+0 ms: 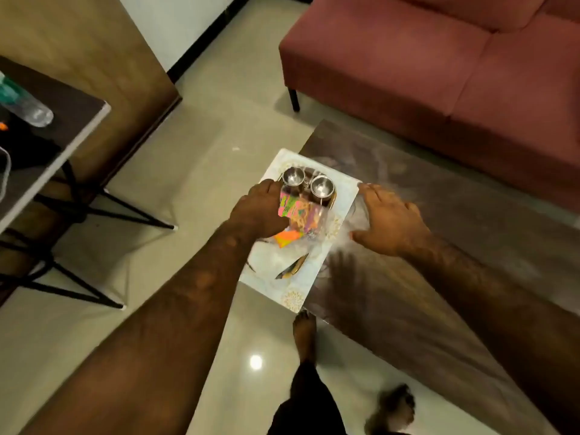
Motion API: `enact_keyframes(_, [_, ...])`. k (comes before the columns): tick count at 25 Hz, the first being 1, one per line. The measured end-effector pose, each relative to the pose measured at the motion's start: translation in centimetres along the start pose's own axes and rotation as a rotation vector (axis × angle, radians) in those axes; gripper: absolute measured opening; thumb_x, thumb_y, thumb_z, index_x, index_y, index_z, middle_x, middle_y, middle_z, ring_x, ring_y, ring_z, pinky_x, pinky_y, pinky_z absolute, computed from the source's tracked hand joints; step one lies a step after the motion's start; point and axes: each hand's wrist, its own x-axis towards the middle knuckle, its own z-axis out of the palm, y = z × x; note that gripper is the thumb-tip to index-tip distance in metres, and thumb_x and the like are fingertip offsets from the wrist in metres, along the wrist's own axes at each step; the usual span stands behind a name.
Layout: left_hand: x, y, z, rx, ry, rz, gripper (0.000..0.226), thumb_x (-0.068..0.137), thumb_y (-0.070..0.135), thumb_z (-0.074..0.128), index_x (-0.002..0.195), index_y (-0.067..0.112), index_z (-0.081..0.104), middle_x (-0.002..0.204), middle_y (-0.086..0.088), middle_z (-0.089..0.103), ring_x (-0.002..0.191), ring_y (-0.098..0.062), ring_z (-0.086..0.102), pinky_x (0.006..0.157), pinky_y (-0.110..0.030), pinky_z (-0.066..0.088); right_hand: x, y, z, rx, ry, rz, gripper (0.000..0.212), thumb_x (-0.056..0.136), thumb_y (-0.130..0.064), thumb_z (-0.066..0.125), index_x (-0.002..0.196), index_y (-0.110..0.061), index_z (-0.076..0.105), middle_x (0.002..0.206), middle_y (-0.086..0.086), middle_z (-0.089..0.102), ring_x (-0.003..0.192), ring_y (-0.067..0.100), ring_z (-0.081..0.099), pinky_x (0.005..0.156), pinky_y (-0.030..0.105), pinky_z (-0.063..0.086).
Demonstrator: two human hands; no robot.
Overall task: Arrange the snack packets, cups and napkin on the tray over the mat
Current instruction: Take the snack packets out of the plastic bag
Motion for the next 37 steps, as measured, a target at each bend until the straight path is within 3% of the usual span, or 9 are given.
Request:
enact_keyframes(5, [2.8, -5.9, 4.5, -0.280, 0.097, -0.039, 0.051, 0.074, -0.010, 0.063, 0.125, 0.000, 0.062, 0.131, -0.020, 0.058, 0.123, -0.035, 0.055, 0.099, -0.034, 0.043, 5.4, -3.6, 7.3, 0.022, -0.170, -0.083, 0.104, 0.078, -0.049, 0.074, 0.161, -0.021, 0.018, 0.165, 0.004, 0.028, 0.149, 0.029, 0.033, 0.113, 0.053, 0.040])
enact_keyframes(10, [4.4, -9.3, 8.6, -0.377, 0.011, -0.081, 0.070, 0.069, -0.005, 0.069, 0.137, -0.002, 0.050, 0.140, -0.023, 0.045, 0.131, -0.039, 0.046, 0.108, -0.044, 0.041, 9.4, -6.8, 12.3, -0.067, -0.235, -0.168, 0.110, 0.077, -0.044, 0.078, 0.162, -0.022, 0.013, 0.170, 0.006, 0.014, 0.155, 0.032, 0.016, 0.115, 0.058, 0.036])
enact_keyframes(13, [5.0, -10.6, 10.3, -0.434, -0.028, -0.168, 0.081, 0.068, 0.012, 0.063, 0.144, -0.002, 0.039, 0.140, -0.023, 0.044, 0.132, -0.038, 0.042, 0.108, -0.039, 0.038, 10.4, -8.2, 14.2, -0.081, -0.275, -0.128, 0.114, 0.075, -0.036, 0.082, 0.162, -0.027, 0.009, 0.171, 0.004, 0.007, 0.156, 0.034, 0.010, 0.109, 0.063, 0.040])
enact_keyframes(18, [6.8, -11.9, 11.2, -0.546, -0.098, -0.195, 0.081, 0.076, 0.001, 0.068, 0.149, 0.003, 0.033, 0.143, -0.021, 0.048, 0.135, -0.037, 0.045, 0.112, -0.042, 0.039, 11.8, -8.3, 15.3, -0.073, -0.302, -0.085, 0.118, 0.075, -0.015, 0.081, 0.162, -0.031, 0.003, 0.172, 0.004, 0.000, 0.154, 0.042, 0.014, 0.108, 0.061, 0.044])
enact_keyframes(24, [8.1, -12.6, 10.6, -0.347, -0.065, -0.356, 0.040, 0.079, 0.023, 0.071, 0.114, 0.007, 0.060, 0.117, -0.015, 0.060, 0.110, -0.035, 0.057, 0.093, -0.044, 0.049, 14.0, -7.9, 14.0, 0.070, -0.202, -0.082, 0.100, 0.071, 0.003, 0.073, 0.156, -0.025, 0.029, 0.156, 0.008, 0.031, 0.127, 0.040, 0.054, 0.089, 0.050, 0.056])
enact_keyframes(28, [8.3, -12.2, 8.7, -0.855, -0.031, -0.353, 0.025, 0.084, 0.018, 0.073, 0.091, 0.003, 0.055, 0.072, -0.005, 0.057, 0.069, -0.024, 0.055, 0.065, -0.034, 0.046, 15.2, -7.2, 12.2, 0.091, -0.143, -0.052, 0.085, 0.074, 0.005, 0.069, 0.149, -0.022, 0.040, 0.144, 0.010, 0.044, 0.118, 0.039, 0.060, 0.086, 0.048, 0.057])
enact_keyframes(30, [8.2, -11.8, 7.4, -1.037, -0.004, -0.385, 0.022, 0.088, 0.022, 0.073, 0.086, 0.007, 0.057, 0.066, -0.003, 0.058, 0.062, -0.023, 0.059, 0.055, -0.029, 0.048, 15.5, -7.2, 11.5, 0.100, -0.108, -0.040, 0.075, 0.078, 0.003, 0.069, 0.144, -0.022, 0.046, 0.137, 0.012, 0.050, 0.111, 0.038, 0.063, 0.084, 0.047, 0.058])
enact_keyframes(34, [7.8, -11.4, 5.7, -1.312, -0.357, -0.436, 0.033, 0.087, 0.045, 0.071, 0.099, 0.015, 0.071, 0.089, -0.004, 0.078, 0.079, -0.021, 0.074, 0.063, -0.033, 0.059, 16.1, -7.4, 10.6, 0.140, -0.047, -0.016, 0.057, 0.081, -0.001, 0.067, 0.134, -0.022, 0.055, 0.124, 0.012, 0.062, 0.107, 0.036, 0.065, 0.086, 0.048, 0.058])
enact_keyframes(37, [7.1, -12.0, 5.9, -1.108, -0.489, -0.235, 0.026, 0.086, 0.035, 0.074, 0.107, 0.019, 0.074, 0.099, 0.000, 0.079, 0.088, -0.017, 0.075, 0.075, -0.031, 0.060, 16.2, -7.3, 10.2, 0.169, -0.016, -0.012, 0.053, 0.082, 0.000, 0.064, 0.131, -0.021, 0.059, 0.125, 0.012, 0.065, 0.110, 0.036, 0.065, 0.090, 0.047, 0.056])
